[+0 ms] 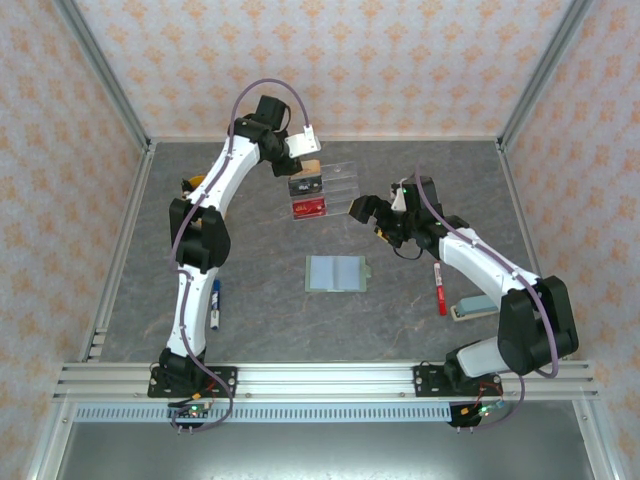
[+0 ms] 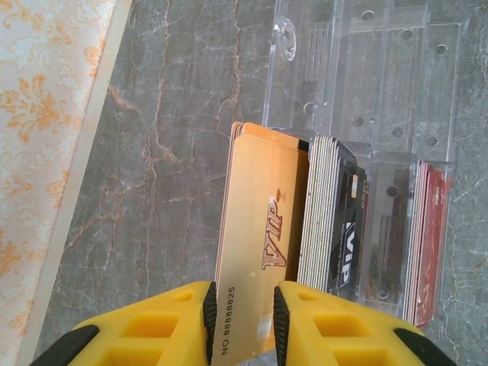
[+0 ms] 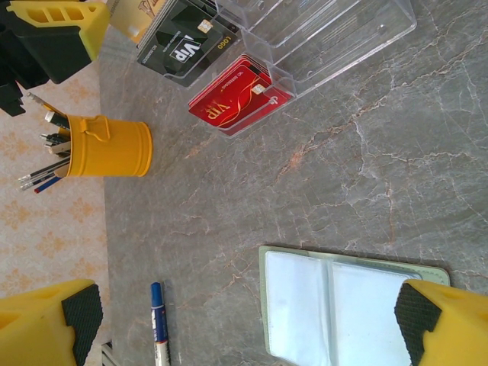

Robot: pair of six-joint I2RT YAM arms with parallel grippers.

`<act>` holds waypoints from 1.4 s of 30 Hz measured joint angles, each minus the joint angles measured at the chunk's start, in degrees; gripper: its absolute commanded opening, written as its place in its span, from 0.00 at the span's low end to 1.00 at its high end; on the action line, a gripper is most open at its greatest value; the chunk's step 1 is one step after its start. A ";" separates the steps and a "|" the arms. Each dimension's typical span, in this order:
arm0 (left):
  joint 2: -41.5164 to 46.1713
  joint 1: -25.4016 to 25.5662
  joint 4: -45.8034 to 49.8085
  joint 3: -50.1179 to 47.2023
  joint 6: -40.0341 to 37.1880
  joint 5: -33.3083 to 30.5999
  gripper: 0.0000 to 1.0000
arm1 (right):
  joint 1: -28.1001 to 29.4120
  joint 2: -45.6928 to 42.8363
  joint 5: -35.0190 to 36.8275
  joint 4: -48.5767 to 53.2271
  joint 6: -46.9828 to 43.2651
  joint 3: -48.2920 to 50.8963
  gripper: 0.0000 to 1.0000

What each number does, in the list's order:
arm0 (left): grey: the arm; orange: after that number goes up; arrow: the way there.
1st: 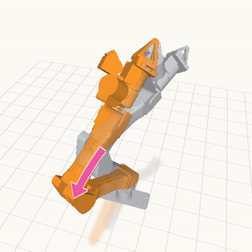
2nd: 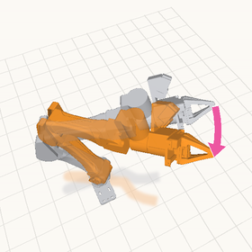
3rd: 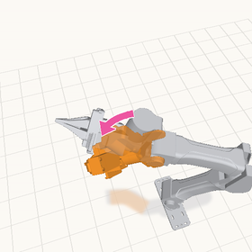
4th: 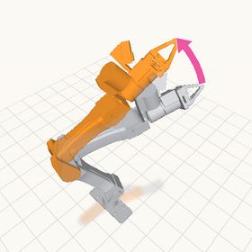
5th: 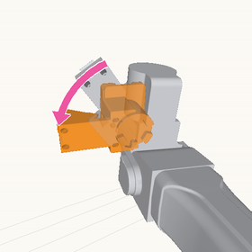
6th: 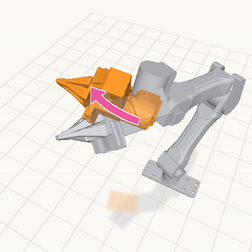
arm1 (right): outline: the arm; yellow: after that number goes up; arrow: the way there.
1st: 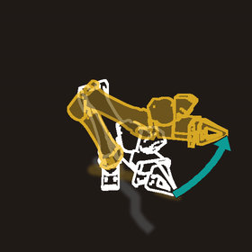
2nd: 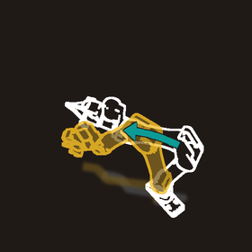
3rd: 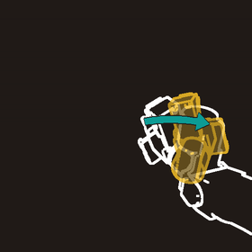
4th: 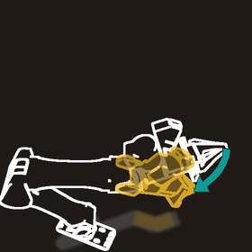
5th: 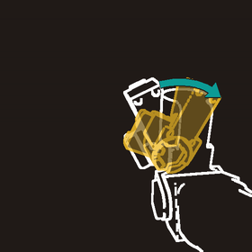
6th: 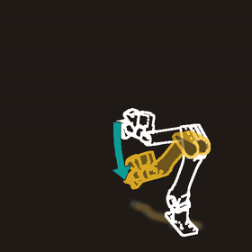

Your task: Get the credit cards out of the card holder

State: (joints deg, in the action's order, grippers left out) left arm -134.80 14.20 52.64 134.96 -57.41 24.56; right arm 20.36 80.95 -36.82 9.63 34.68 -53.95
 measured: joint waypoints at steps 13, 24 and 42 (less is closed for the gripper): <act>8.90 0.00 -7.61 -7.76 13.86 0.85 0.37 | 7.93 4.52 11.37 9.05 -4.28 -4.17 0.98; 37.99 0.02 -33.59 -46.36 44.46 -6.03 0.43 | 23.96 20.98 24.00 19.47 -7.56 -17.00 0.85; 57.70 0.00 -37.24 -77.66 79.69 -25.22 0.75 | 28.22 32.96 30.49 27.02 -6.62 -25.31 0.69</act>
State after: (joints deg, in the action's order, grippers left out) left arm -77.10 14.20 15.40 57.30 22.28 -0.67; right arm 48.58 113.91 -6.33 36.64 28.05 -79.26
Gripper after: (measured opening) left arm 0.662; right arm 0.707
